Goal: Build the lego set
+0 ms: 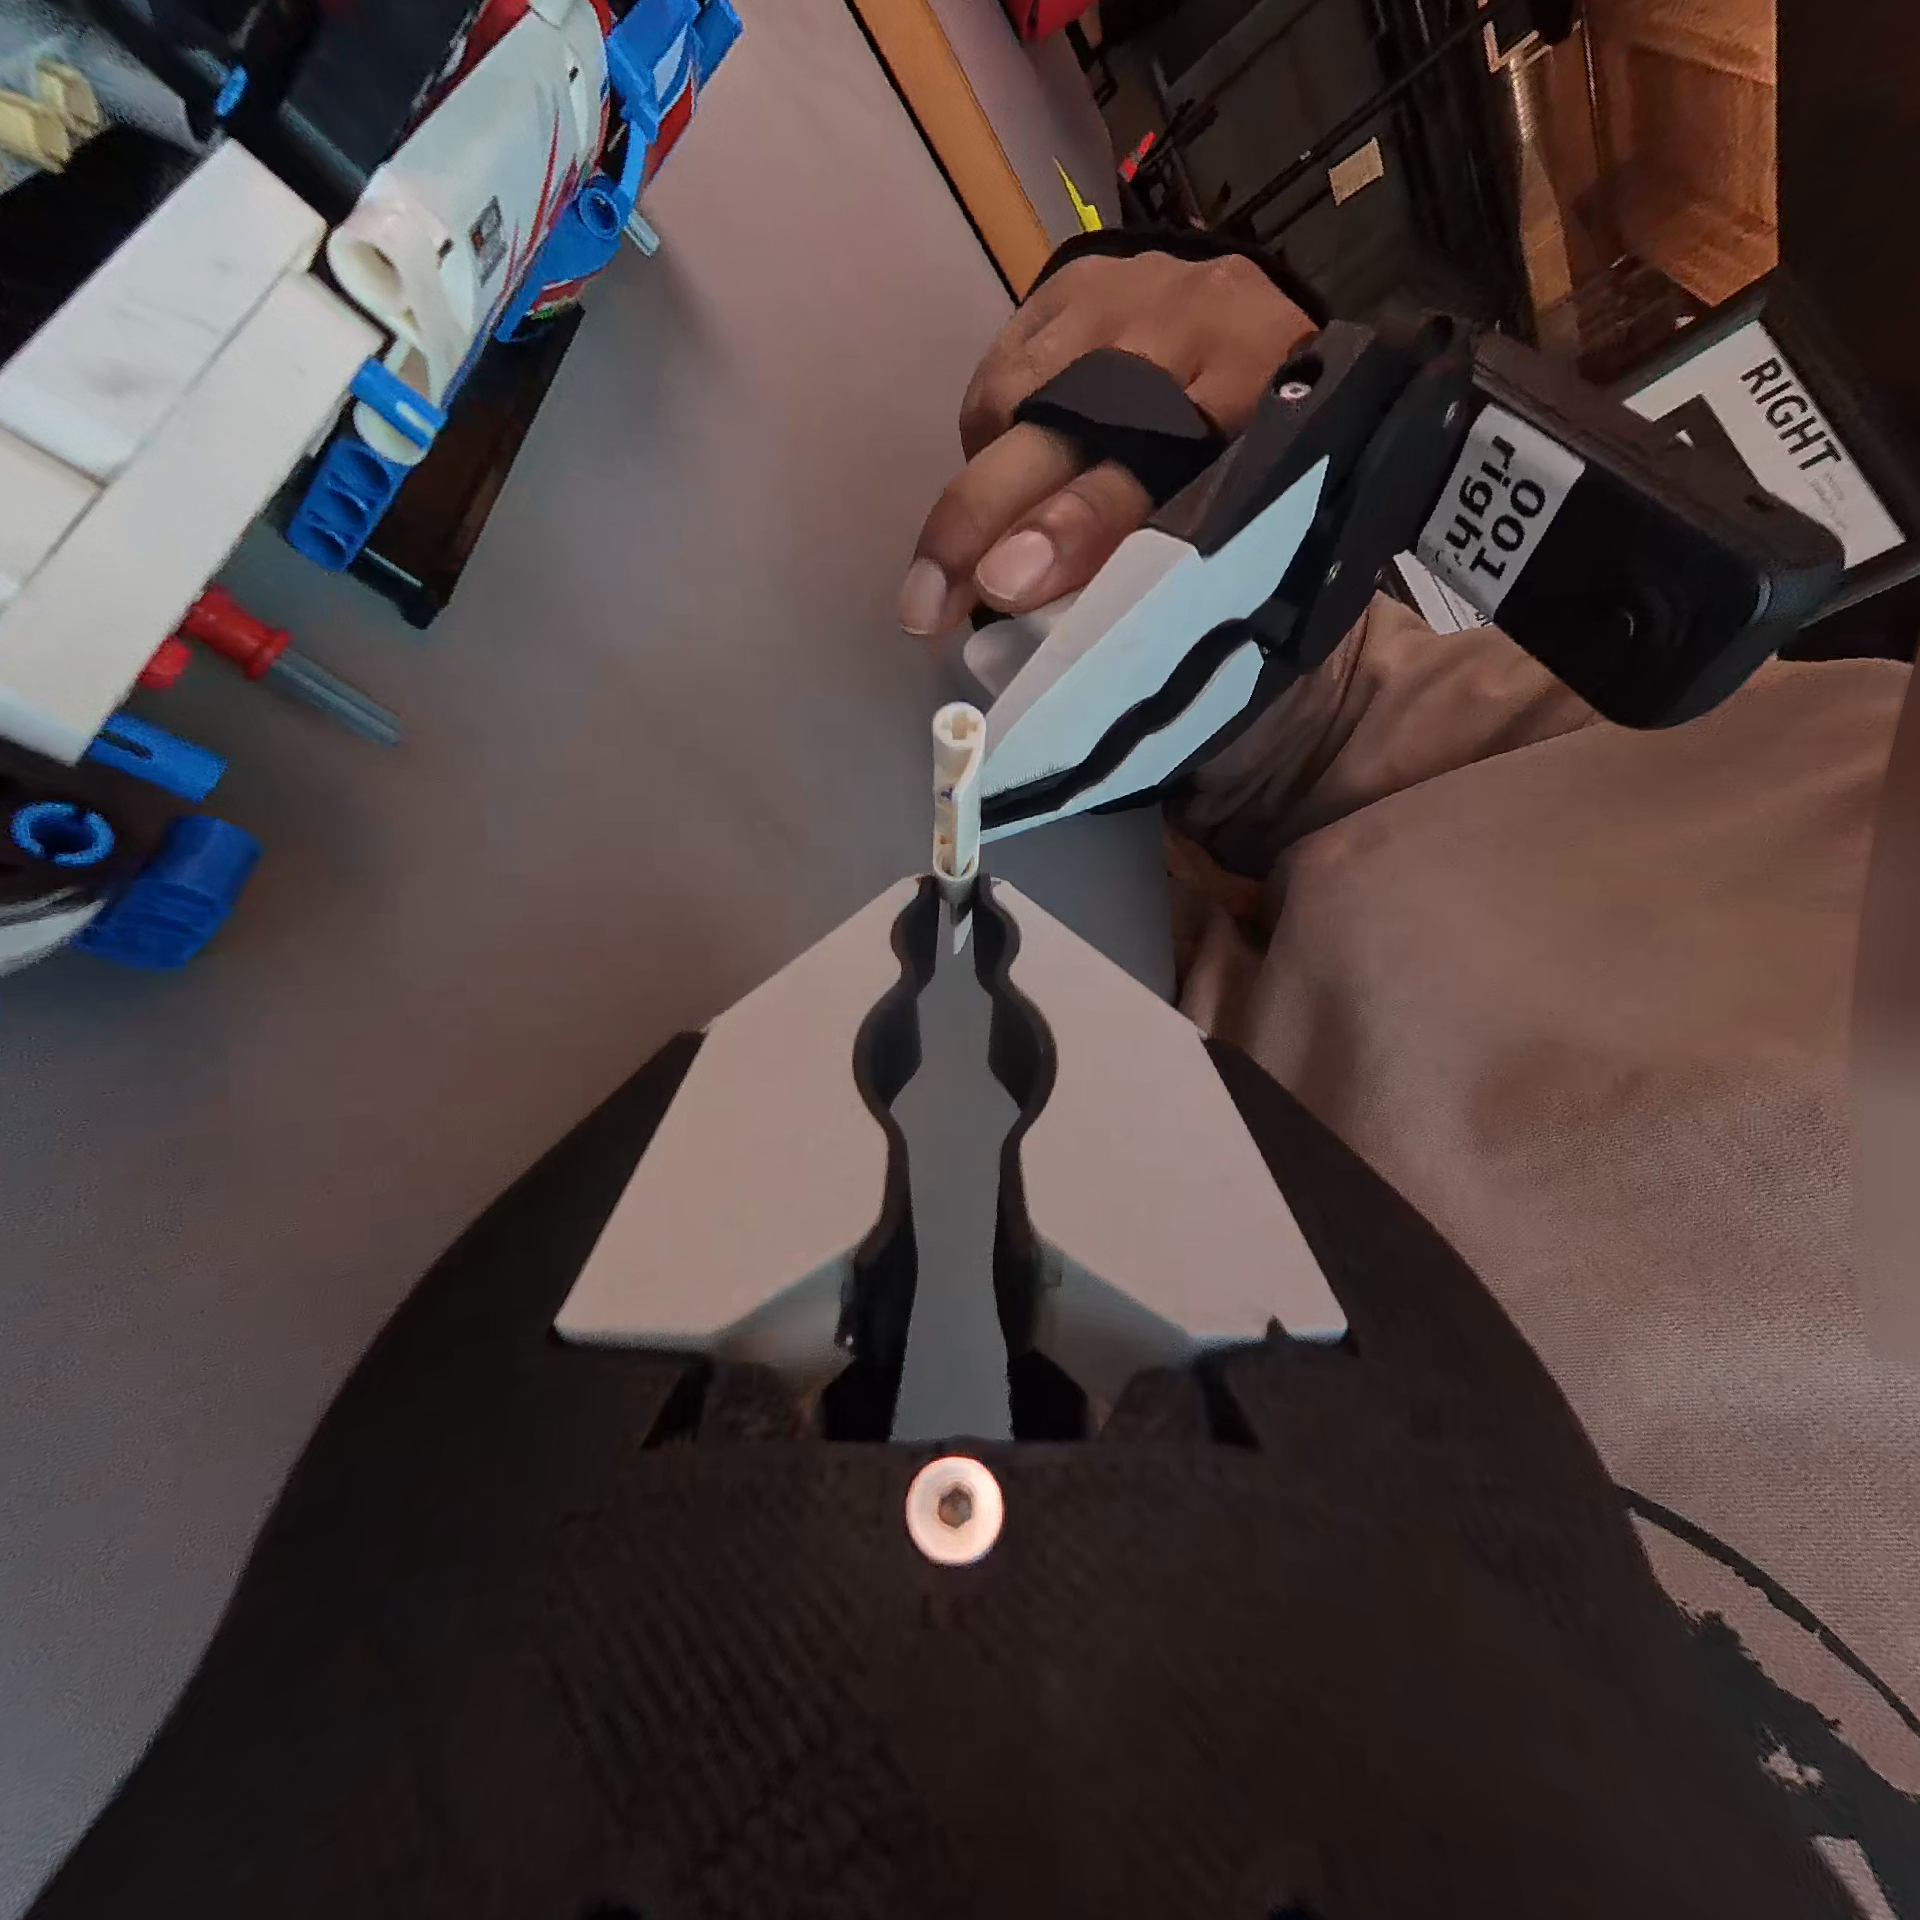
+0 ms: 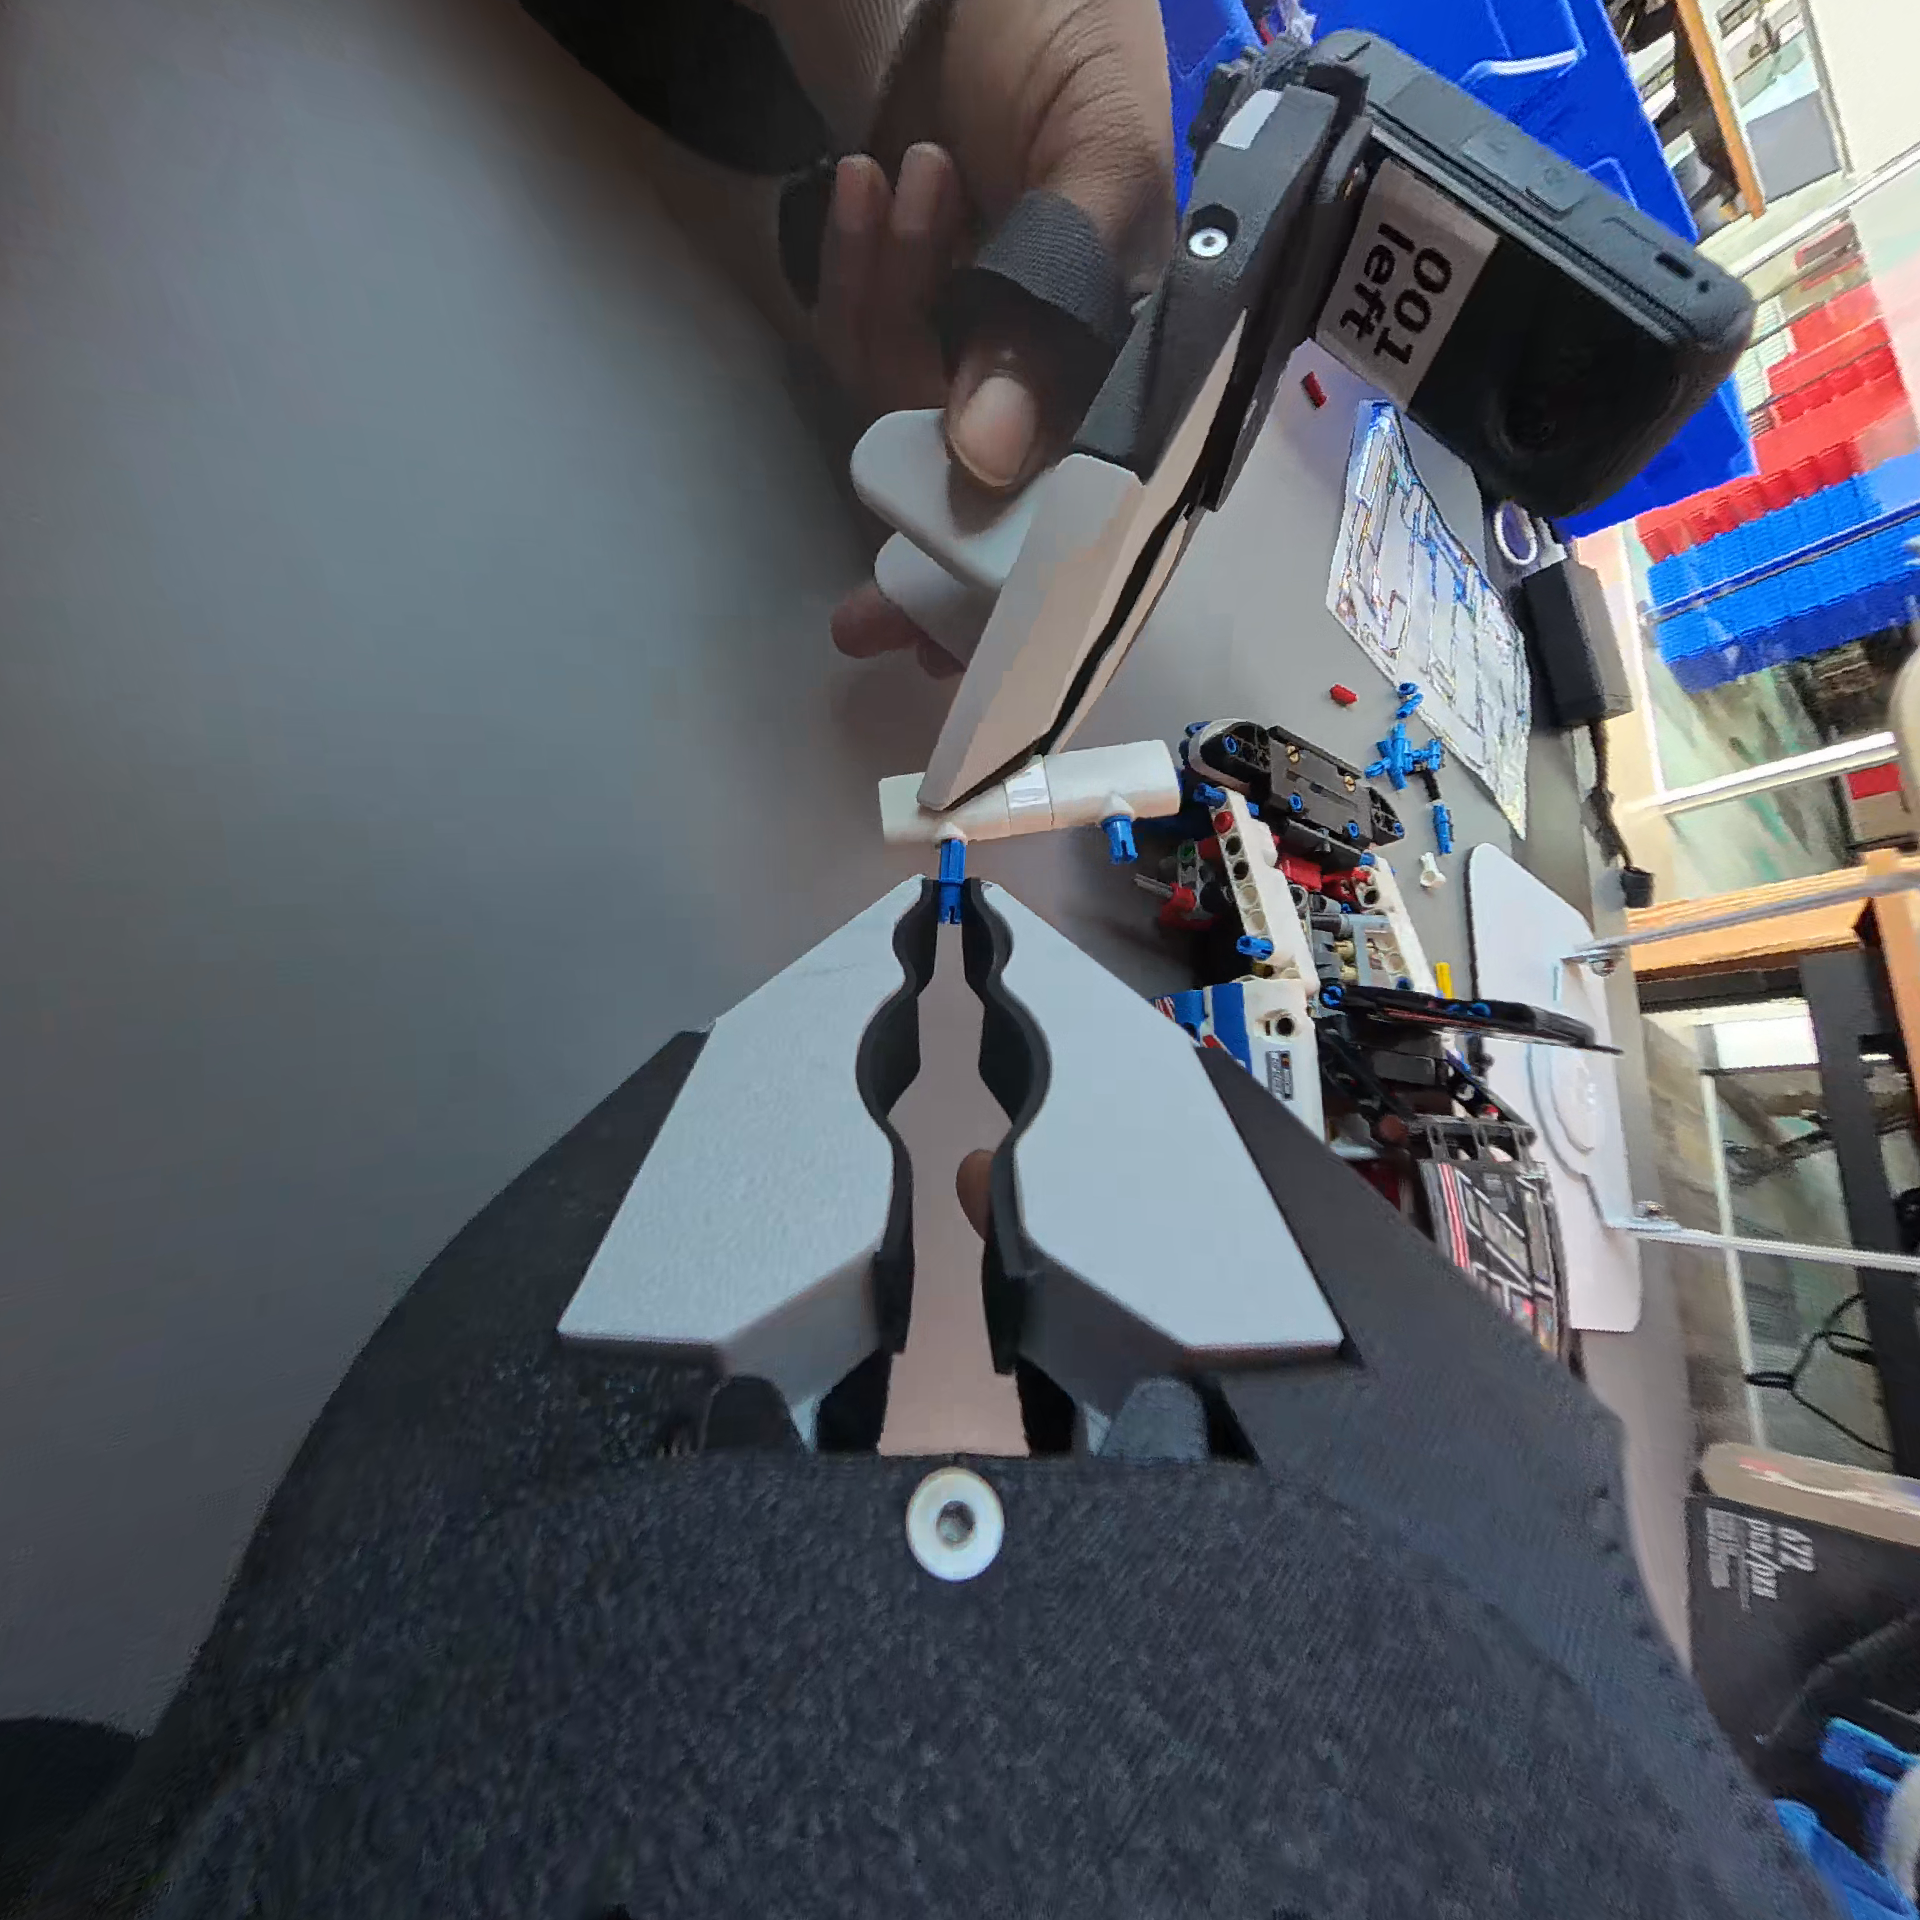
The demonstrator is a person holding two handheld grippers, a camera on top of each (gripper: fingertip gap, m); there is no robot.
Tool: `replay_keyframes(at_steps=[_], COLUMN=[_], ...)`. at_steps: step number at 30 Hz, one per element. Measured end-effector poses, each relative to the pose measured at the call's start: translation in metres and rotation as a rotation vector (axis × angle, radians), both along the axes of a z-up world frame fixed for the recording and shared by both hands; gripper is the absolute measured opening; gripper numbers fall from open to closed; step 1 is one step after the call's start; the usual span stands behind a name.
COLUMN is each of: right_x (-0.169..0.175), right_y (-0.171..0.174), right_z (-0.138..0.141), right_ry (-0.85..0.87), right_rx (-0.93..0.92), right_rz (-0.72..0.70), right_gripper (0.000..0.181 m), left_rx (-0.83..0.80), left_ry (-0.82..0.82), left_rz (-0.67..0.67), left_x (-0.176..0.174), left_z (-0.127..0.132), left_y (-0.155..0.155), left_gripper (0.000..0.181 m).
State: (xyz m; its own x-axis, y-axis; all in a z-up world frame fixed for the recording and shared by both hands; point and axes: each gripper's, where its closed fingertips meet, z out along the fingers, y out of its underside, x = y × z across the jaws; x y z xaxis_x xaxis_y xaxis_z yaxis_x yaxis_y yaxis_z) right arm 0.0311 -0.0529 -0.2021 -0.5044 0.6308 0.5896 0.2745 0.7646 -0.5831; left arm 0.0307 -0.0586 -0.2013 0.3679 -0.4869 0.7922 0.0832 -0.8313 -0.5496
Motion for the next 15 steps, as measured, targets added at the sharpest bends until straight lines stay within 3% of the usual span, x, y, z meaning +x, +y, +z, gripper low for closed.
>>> replay_keyframes(at_steps=[1, 6, 15], right_x=[0.0, -0.003, -0.007], right_y=[0.0, 0.0, 0.006], right_z=[-0.001, -0.001, 0.0], right_ry=[0.006, 0.044, 0.064], right_rx=[0.033, 0.155, 0.124], right_rz=[0.004, 0.006, -0.08], right_gripper=[0.003, 0.003, 0.002], left_rx=[-0.014, -0.058, -0.045], left_ry=[-0.012, -0.056, -0.037], left_rz=[0.003, 0.024, 0.098], left_x=[0.0, -0.002, -0.007], left_z=[0.0, 0.0, -0.001], left_y=[0.0, 0.002, 0.011], left_gripper=[0.004, 0.004, 0.004])
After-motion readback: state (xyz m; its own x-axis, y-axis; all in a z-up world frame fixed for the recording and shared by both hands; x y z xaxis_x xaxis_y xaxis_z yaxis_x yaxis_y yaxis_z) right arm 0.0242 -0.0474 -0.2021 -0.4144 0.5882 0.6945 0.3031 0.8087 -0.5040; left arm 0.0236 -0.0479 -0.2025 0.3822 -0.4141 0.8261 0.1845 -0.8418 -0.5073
